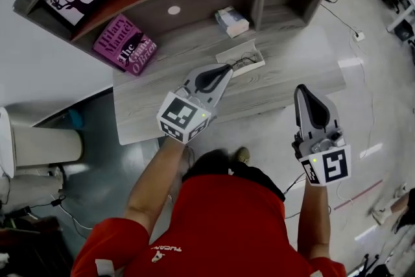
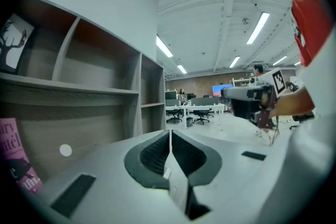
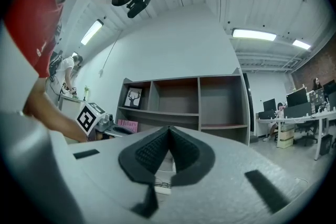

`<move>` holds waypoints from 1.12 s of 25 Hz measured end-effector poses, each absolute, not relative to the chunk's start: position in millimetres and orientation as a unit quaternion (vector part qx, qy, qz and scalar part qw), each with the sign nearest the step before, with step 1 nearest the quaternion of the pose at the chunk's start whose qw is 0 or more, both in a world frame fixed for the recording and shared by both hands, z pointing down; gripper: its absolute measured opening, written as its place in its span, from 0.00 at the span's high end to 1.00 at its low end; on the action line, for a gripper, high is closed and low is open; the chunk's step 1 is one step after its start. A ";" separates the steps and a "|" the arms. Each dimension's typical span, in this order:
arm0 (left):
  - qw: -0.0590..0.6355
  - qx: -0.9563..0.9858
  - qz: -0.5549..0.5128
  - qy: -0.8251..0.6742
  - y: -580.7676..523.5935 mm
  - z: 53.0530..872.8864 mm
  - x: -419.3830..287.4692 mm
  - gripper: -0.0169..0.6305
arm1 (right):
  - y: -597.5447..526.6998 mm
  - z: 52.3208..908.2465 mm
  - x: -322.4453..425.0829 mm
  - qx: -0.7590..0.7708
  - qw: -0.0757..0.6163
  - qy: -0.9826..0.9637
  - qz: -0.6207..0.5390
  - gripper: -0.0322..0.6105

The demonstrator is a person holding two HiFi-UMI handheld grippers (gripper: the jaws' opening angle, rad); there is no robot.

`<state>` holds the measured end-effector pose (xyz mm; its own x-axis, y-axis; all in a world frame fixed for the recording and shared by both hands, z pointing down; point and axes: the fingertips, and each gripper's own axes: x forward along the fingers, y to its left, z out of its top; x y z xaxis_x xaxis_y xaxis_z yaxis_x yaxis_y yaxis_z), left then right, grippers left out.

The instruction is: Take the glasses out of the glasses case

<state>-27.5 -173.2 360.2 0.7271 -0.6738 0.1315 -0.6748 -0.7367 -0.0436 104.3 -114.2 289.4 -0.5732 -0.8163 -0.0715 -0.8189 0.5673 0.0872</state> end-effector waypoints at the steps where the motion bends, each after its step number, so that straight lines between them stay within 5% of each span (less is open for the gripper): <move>1: 0.008 0.929 0.083 -0.359 -180.3 367.7 -24.7 0.95 | -118.3 291.2 105.2 -0.462 0.010 0.885 0.053 0.94; 8: 0.037 0.928 0.179 -0.324 -223.9 425.2 -11.3 0.94 | -147.6 302.9 113.8 -0.484 -0.004 0.874 0.040 0.94; 10: 0.046 0.927 0.203 -0.313 -236.0 441.6 -9.7 0.84 | -157.0 304.3 113.7 -0.492 -0.009 0.870 0.039 0.94; 17: 0.070 0.913 0.298 -0.271 -271.7 506.5 -7.5 0.80 | -180.1 322.2 109.9 -0.518 -0.030 0.854 0.031 0.94; 28: 0.128 0.870 0.415 -0.233 -291.5 570.3 -3.1 0.77 | -205.4 335.8 130.5 -0.512 -0.032 0.858 0.014 0.94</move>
<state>-3.1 -291.5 570.3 0.5466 -0.2981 0.7825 -0.5116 -0.8587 0.0303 130.5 -205.4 335.8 -0.4732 -0.8800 0.0402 -0.8782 0.4748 0.0569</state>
